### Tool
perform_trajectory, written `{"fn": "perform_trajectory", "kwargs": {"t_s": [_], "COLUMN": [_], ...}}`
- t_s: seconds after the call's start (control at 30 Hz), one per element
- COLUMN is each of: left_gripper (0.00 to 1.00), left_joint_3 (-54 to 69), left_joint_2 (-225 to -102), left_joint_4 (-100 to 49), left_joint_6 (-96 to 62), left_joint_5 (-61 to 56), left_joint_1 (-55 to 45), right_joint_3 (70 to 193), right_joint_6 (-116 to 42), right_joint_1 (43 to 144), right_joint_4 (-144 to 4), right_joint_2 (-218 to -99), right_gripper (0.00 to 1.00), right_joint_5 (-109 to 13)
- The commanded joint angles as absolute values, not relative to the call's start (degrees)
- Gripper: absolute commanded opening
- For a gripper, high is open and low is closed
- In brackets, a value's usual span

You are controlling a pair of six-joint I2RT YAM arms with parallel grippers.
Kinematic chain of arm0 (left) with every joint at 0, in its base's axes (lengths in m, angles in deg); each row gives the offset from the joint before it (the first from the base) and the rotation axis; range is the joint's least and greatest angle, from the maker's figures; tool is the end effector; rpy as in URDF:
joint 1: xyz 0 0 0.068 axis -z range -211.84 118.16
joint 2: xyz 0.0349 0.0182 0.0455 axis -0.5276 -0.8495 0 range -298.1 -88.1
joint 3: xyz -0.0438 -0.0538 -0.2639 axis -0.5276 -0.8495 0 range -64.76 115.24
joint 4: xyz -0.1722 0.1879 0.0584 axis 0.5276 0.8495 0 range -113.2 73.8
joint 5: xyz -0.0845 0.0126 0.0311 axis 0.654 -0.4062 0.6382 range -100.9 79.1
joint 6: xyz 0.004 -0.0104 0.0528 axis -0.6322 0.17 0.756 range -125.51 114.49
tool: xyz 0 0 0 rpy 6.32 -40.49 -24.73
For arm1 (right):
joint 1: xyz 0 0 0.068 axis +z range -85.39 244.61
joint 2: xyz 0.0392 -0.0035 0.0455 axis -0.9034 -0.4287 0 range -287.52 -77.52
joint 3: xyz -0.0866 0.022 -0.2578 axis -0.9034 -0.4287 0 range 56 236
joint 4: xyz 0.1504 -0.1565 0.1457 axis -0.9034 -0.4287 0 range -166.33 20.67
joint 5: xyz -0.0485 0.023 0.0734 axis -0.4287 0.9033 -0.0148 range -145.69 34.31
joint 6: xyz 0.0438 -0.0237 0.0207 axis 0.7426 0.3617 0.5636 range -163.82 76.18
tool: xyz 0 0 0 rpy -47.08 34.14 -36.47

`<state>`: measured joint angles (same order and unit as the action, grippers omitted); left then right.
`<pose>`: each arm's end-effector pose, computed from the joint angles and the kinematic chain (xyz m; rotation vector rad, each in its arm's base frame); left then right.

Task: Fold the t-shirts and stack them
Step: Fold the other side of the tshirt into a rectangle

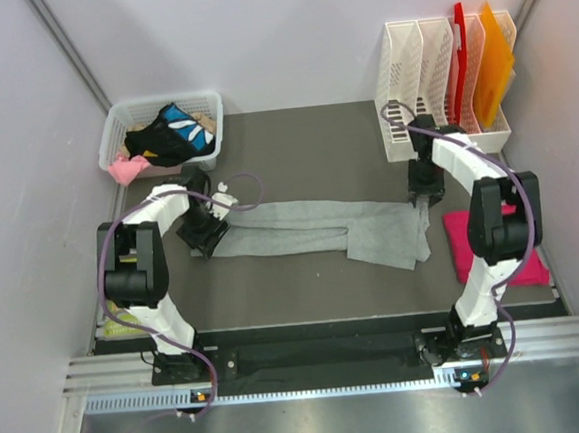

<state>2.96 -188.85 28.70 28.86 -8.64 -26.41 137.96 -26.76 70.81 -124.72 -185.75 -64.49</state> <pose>0.3156 -0.0315 0.1805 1.0392 2.8631 -0.0246 0.3630 0.0338 0.2016 0.2973 2.9481 -0.1798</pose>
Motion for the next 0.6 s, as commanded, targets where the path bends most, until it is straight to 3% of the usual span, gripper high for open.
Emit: {"fn": "perform_trajectory", "kwargs": {"t_s": [0.0,0.23,0.37,0.57], "left_gripper": [0.62,0.62,0.61,0.61], "left_joint_3": [0.90,-1.39,-1.22,-0.60], "left_joint_2": [-188.03,-188.03,-188.38,-187.24], "left_joint_4": [26.29,24.79,24.70,25.93], "left_joint_6": [30.35,30.70,30.26,30.97], "left_joint_5": [-9.41,-9.67,-9.41,-9.85], "left_joint_1": [-27.71,-29.38,-29.38,-29.56], "right_joint_3": [140.47,126.80,118.33,115.42], "right_joint_6": [-28.09,-25.46,-21.68,-21.41], "right_joint_1": [73.39,89.29,90.01,90.19], "right_joint_4": [-126.54,-128.84,-124.70,-121.19], "right_joint_2": [-172.74,-166.66,-164.54,-167.43], "right_gripper": [0.40,0.41,0.41,0.41], "right_joint_5": [-68.01,-64.92,-60.97,-58.85]}}
